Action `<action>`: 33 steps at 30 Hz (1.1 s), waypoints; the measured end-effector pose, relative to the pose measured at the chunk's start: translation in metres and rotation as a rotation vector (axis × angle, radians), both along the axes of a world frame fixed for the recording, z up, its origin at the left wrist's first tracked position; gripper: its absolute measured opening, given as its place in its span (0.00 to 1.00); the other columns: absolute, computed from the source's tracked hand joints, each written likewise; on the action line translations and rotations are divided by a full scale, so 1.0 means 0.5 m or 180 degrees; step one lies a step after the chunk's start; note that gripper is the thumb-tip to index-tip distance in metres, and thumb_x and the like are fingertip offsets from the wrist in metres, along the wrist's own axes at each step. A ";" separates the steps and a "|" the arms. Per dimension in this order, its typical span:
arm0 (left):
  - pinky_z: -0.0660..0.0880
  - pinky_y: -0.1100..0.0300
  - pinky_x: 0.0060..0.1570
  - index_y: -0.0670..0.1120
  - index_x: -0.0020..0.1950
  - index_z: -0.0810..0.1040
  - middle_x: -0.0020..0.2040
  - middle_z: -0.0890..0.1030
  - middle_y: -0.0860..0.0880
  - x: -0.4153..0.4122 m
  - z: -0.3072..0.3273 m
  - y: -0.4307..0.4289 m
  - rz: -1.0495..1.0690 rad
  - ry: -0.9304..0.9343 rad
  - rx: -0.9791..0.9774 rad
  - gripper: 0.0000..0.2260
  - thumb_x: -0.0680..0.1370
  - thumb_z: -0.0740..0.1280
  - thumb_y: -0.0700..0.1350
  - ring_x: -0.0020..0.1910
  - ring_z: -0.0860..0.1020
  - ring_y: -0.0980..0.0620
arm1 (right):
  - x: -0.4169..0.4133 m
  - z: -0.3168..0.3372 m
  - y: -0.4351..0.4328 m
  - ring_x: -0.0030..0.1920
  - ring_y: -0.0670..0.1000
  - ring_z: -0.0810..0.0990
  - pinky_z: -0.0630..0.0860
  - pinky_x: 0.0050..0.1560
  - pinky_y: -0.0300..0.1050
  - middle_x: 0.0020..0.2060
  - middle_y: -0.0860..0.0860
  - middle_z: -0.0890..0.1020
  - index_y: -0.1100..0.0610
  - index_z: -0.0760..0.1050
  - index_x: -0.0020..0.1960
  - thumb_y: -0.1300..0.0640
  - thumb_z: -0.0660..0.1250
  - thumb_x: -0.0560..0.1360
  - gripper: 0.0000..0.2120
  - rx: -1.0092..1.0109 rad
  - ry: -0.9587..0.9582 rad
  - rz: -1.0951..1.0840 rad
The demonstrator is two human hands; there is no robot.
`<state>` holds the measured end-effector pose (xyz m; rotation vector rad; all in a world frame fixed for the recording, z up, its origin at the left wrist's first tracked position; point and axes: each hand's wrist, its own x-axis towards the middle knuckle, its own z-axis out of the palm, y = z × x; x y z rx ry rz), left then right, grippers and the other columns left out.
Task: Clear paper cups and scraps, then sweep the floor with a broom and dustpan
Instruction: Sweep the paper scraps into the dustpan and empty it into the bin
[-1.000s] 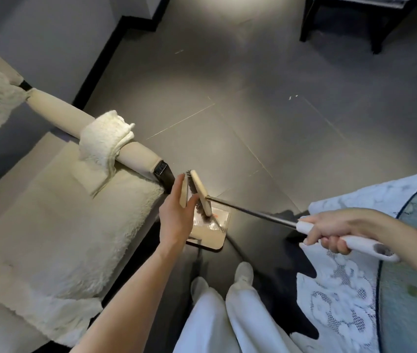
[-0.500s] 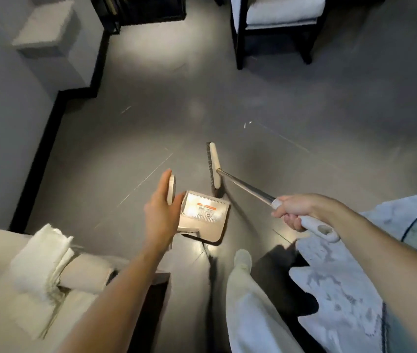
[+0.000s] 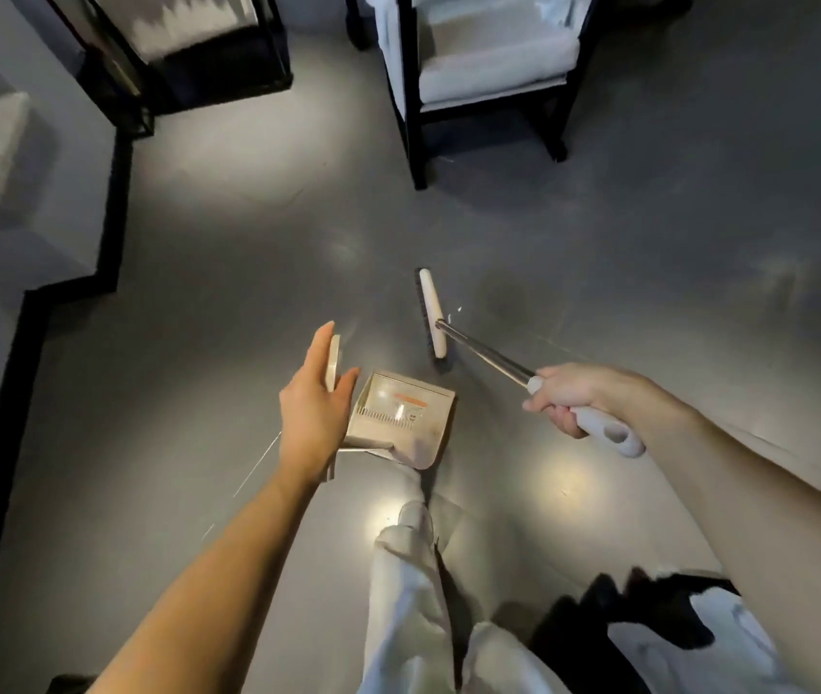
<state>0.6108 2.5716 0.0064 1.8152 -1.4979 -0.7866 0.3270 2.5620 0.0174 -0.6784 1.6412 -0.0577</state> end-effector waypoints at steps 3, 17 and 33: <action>0.68 0.63 0.54 0.57 0.75 0.63 0.67 0.74 0.53 -0.022 -0.020 -0.124 -0.0273 -0.0019 0.0062 0.26 0.79 0.66 0.45 0.56 0.74 0.54 | -0.009 -0.008 -0.093 0.24 0.46 0.59 0.55 0.27 0.39 0.21 0.50 0.65 0.61 0.70 0.63 0.62 0.62 0.79 0.13 -0.0045 0.0015 -0.0070; 0.69 0.57 0.61 0.53 0.75 0.63 0.66 0.76 0.45 -0.171 -0.066 -0.563 -0.0730 -0.0670 0.0345 0.24 0.81 0.64 0.44 0.61 0.77 0.42 | -0.121 -0.073 -0.447 0.32 0.49 0.70 0.73 0.38 0.41 0.34 0.49 0.68 0.61 0.62 0.74 0.63 0.62 0.77 0.26 -0.0153 0.0737 0.0735; 0.71 0.55 0.60 0.58 0.73 0.65 0.63 0.78 0.45 -0.216 -0.064 -0.692 -0.1552 -0.0540 0.0363 0.22 0.80 0.64 0.45 0.53 0.79 0.43 | -0.223 -0.011 -0.364 0.20 0.46 0.61 0.63 0.22 0.33 0.21 0.49 0.66 0.41 0.57 0.75 0.63 0.63 0.78 0.32 0.0728 -0.0457 -0.0545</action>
